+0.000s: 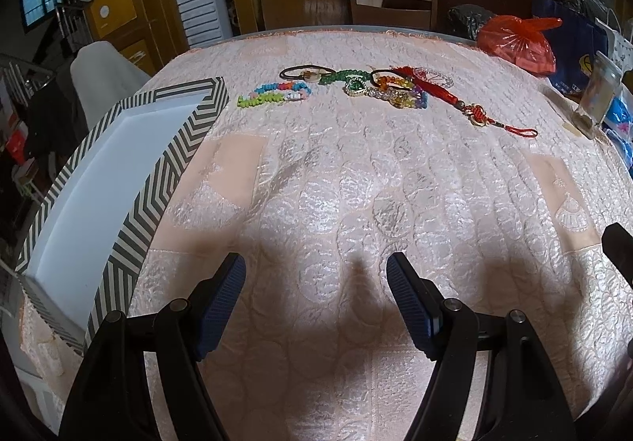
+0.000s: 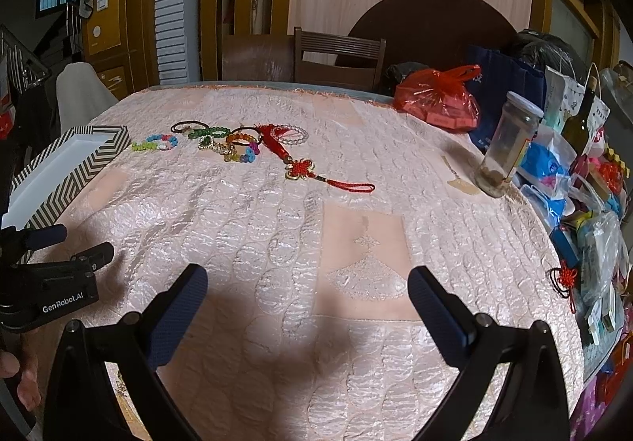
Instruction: Organize jewelry
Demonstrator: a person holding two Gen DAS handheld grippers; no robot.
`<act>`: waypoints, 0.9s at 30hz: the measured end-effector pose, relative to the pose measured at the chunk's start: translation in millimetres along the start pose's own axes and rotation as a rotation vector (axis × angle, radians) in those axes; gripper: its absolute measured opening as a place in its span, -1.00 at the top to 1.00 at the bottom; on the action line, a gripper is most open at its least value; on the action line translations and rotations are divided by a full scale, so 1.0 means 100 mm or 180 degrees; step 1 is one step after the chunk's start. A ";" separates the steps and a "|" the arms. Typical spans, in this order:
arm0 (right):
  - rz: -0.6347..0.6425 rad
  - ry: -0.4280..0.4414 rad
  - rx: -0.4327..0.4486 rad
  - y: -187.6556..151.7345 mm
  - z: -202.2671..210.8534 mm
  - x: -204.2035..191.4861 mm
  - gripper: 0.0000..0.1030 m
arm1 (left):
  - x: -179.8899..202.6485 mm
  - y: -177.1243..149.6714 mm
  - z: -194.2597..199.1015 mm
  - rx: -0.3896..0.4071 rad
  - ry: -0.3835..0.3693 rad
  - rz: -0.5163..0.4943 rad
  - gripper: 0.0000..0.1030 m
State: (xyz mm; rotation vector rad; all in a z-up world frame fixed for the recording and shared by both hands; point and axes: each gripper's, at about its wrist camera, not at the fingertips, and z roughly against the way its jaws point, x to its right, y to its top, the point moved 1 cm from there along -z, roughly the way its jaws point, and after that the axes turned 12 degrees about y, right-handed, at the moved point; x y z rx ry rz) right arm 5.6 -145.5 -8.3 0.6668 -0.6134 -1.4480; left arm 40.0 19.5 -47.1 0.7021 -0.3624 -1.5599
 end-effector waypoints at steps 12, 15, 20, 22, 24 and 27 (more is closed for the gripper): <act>-0.0064 0.0034 -0.0029 0.01 -0.04 0.05 -0.99 | -0.01 0.03 -0.13 -0.0028 -0.0009 -0.0055 0.06; -0.0124 0.0189 -0.0108 0.16 -0.13 0.12 -0.99 | -0.06 0.15 -0.27 0.0013 0.0058 -0.0126 0.06; 0.0136 0.0305 -0.0101 0.54 -0.32 0.12 -0.99 | -0.15 0.36 -0.57 -0.0010 0.0166 -0.0216 0.06; 0.0176 0.0343 -0.0145 0.68 -0.50 0.16 -0.99 | -0.16 0.47 -0.73 -0.0012 0.0172 -0.0281 0.06; 0.0169 0.0386 -0.0216 0.79 -0.69 0.20 -0.99 | -0.16 0.58 -0.85 0.0015 0.0140 -0.0344 0.06; 0.0156 0.0364 -0.0369 0.89 -1.03 0.30 -0.99 | -0.15 0.82 -1.04 -0.0046 -0.0038 -0.0325 0.06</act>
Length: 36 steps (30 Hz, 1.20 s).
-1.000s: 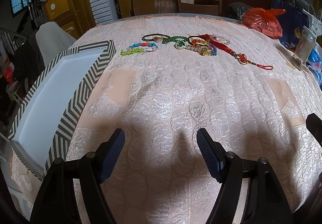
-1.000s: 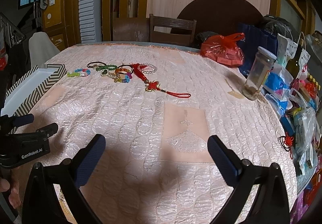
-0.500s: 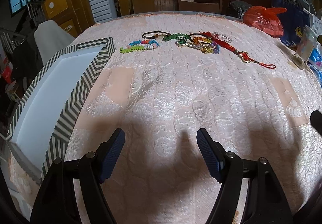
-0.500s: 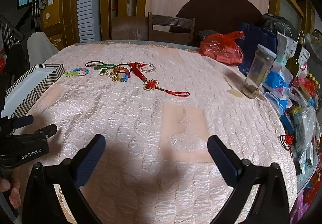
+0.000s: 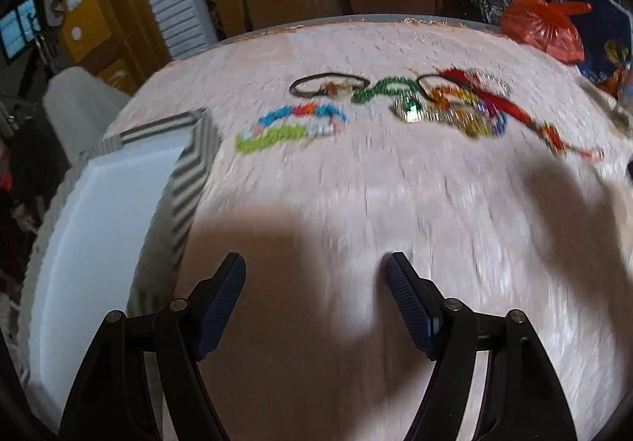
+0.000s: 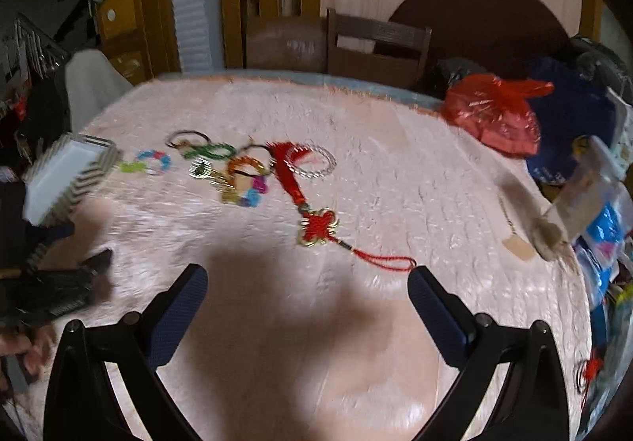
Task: Organize jewelry
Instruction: 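Reach the left gripper down and grasp the multicolour flower-bead bracelet, then grasp the red Chinese knot tassel with the right gripper while the left holds the bracelet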
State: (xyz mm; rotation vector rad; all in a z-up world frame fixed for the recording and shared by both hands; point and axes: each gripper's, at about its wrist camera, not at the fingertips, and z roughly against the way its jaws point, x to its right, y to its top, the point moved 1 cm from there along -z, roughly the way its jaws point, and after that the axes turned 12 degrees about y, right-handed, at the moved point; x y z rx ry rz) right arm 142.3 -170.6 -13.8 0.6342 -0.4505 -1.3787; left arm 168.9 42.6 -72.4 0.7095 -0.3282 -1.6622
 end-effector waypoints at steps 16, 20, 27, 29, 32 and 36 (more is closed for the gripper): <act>-0.0102 0.0054 -0.0265 -0.15 -0.33 0.02 -0.99 | 0.03 0.98 -0.72 -0.0196 -0.0470 -0.0051 0.63; -0.0165 0.0027 -0.0254 -0.11 -0.30 0.09 -0.99 | 0.04 0.96 -0.69 -0.0189 -0.0541 -0.0034 0.99; -0.0244 -0.0001 -0.0171 -0.07 -0.24 0.15 -0.99 | -0.10 0.77 -0.60 -0.0133 -0.0789 0.0209 1.00; -0.0249 -0.0015 -0.0162 -0.07 -0.24 0.16 -0.99 | -0.12 0.67 -0.53 -0.0085 -0.0773 0.0251 1.00; -0.0276 -0.0028 -0.0145 -0.06 -0.23 0.19 -0.99 | -0.17 0.57 -0.39 0.0026 -0.0785 0.0309 1.00; -0.0308 -0.0087 -0.0107 -0.02 -0.23 0.29 -0.99 | -0.20 0.50 -0.23 0.0128 -0.0753 0.0337 1.00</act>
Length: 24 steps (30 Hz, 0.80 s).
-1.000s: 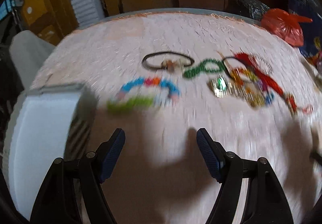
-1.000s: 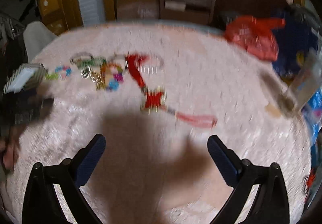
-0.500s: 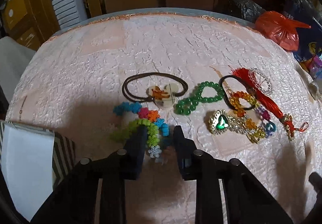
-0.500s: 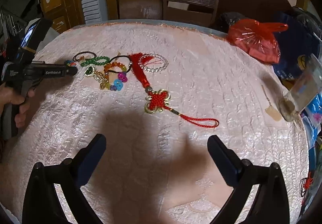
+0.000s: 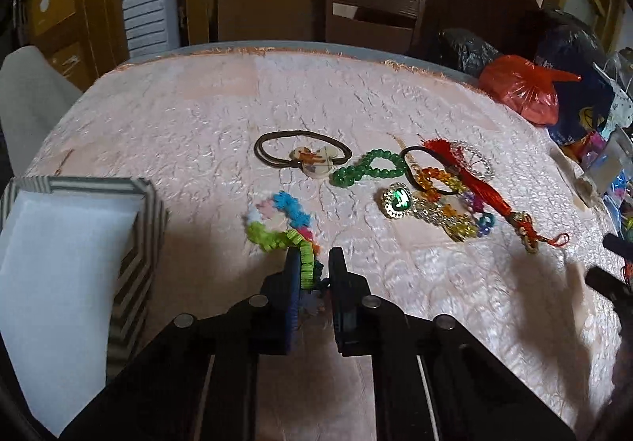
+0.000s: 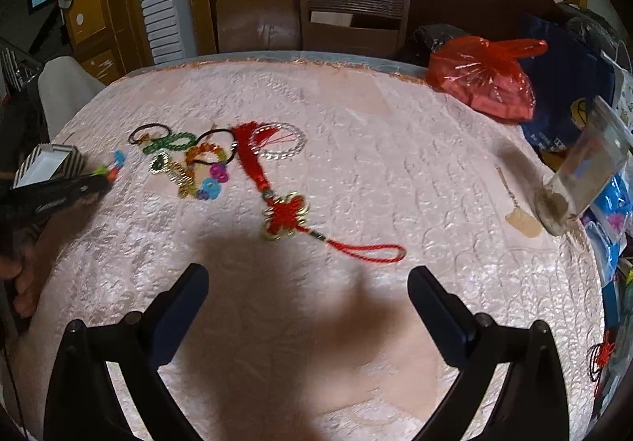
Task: Organize jewelry
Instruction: 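Grasp the red Chinese knot tassel with the right gripper while the left holds the bracelet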
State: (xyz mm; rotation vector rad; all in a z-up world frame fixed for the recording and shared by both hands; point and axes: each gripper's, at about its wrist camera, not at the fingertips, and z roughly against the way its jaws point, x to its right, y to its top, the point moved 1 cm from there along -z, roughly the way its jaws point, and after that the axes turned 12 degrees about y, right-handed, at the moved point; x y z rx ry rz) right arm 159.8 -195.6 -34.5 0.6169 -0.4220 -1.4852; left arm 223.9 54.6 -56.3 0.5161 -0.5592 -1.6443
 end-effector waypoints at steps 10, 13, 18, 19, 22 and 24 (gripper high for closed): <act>0.0407 0.0435 0.0064 0.27 -0.43 0.15 -0.99 | 0.17 -0.45 0.27 0.0020 0.0063 0.0012 1.00; 0.0447 0.0563 0.0080 0.44 -0.63 0.12 -0.99 | 0.15 -0.59 0.27 0.0028 0.0012 0.0118 1.00; 0.0500 0.0558 -0.0290 0.54 -1.01 0.12 -0.54 | 0.11 -0.64 0.31 0.0111 0.0037 0.0201 1.00; 0.0581 0.0540 -0.0279 0.51 -1.02 0.12 -0.51 | 0.12 -0.64 0.30 0.0107 0.0040 0.0192 1.00; 0.0640 0.0586 -0.0262 0.41 -0.95 0.15 -0.41 | 0.15 -0.63 0.27 0.0066 0.0044 0.0182 1.00; 0.0712 0.0631 -0.0212 0.32 -0.88 0.17 -0.33 | 0.14 -0.63 0.25 0.0031 0.0035 0.0199 1.00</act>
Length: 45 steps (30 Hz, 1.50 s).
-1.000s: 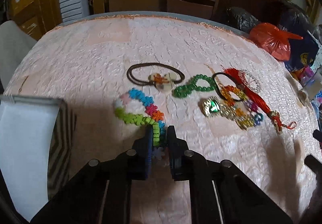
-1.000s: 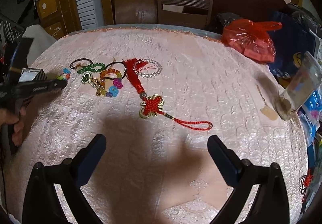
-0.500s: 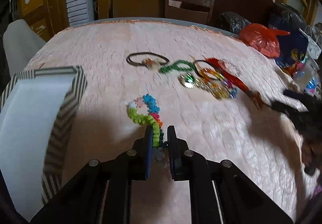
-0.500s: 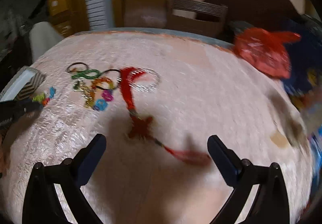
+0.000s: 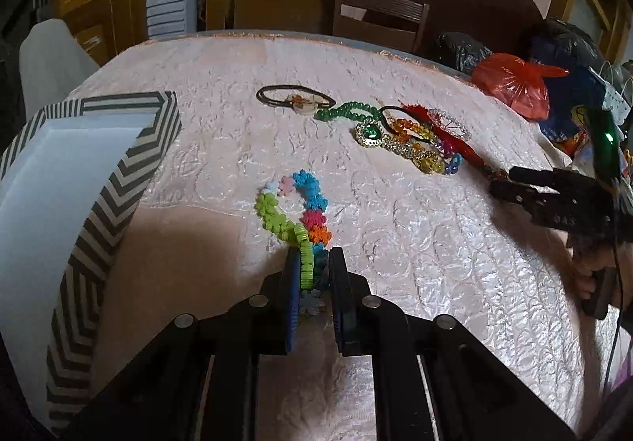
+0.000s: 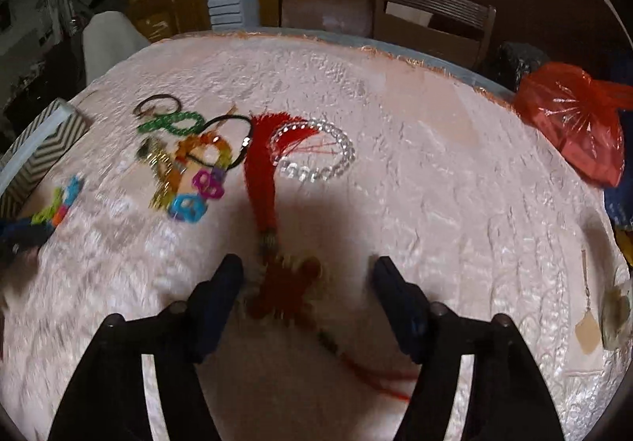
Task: Organize jewelry
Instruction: 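Grasp the red Chinese knot tassel with the right gripper while the left holds the bracelet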
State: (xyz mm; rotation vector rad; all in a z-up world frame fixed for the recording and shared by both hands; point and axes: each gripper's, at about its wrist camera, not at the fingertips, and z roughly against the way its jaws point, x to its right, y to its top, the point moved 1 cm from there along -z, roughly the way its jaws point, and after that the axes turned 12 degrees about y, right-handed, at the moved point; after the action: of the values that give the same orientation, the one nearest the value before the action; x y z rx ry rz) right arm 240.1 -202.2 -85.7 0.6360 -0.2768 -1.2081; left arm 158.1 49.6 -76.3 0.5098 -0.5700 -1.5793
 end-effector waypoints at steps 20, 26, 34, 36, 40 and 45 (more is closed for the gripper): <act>-0.0264 0.0449 0.0476 -0.23 0.89 -0.15 0.43 | 0.00 -0.02 0.01 -0.0004 0.0043 -0.0030 1.00; -0.0215 0.0407 0.0638 -0.31 1.26 -0.41 0.42 | 0.05 -0.01 0.02 0.0002 0.0115 -0.0089 1.00; -0.0350 0.0377 0.0949 -0.47 1.69 -0.63 0.42 | -0.01 -0.01 0.02 -0.0005 0.0022 -0.0013 1.00; -0.0416 0.0367 0.1012 -0.51 1.75 -0.66 0.42 | -0.03 -0.03 0.04 0.0017 0.0011 0.0014 1.00; -0.0609 0.0302 0.1073 -0.61 1.76 -0.70 0.42 | 0.01 -0.11 0.20 0.0131 0.0011 -0.0094 1.00; -0.0573 0.0089 0.0916 -0.65 1.62 -0.70 0.42 | 0.02 -0.16 0.48 0.0187 -0.0093 -0.0058 1.00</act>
State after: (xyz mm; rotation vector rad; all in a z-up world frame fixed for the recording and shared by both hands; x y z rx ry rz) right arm 80.9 -200.3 13.6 0.9428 -0.3802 -1.3427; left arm 115.7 51.6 -48.8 0.5382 -0.6371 -1.5931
